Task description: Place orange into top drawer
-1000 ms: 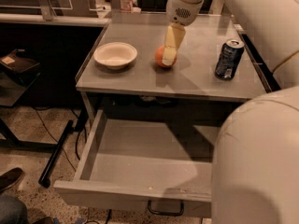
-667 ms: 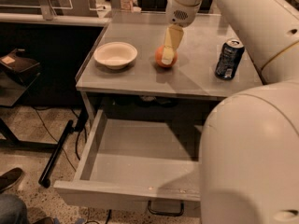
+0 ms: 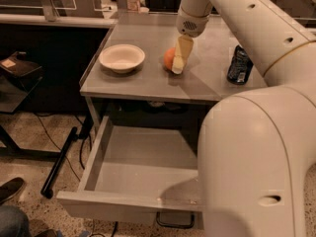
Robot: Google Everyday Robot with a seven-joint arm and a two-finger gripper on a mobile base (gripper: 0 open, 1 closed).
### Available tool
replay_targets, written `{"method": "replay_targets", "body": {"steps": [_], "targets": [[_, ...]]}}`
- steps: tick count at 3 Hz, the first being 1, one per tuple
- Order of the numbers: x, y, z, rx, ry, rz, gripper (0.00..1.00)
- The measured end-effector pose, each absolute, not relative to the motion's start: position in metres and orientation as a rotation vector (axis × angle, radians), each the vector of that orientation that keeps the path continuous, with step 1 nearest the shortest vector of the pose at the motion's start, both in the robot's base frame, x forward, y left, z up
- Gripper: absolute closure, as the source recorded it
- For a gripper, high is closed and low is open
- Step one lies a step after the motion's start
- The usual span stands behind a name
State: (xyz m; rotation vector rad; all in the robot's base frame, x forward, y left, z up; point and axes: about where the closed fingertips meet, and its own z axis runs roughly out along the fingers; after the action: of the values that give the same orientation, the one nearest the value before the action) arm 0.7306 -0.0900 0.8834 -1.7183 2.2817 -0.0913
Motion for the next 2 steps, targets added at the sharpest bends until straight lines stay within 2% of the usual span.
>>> {"method": "replay_targets", "body": {"steps": [2], "targets": [[0.7425, -0.0739, 0.8698, -1.748, 2.272, -0.029, 0.0]]}}
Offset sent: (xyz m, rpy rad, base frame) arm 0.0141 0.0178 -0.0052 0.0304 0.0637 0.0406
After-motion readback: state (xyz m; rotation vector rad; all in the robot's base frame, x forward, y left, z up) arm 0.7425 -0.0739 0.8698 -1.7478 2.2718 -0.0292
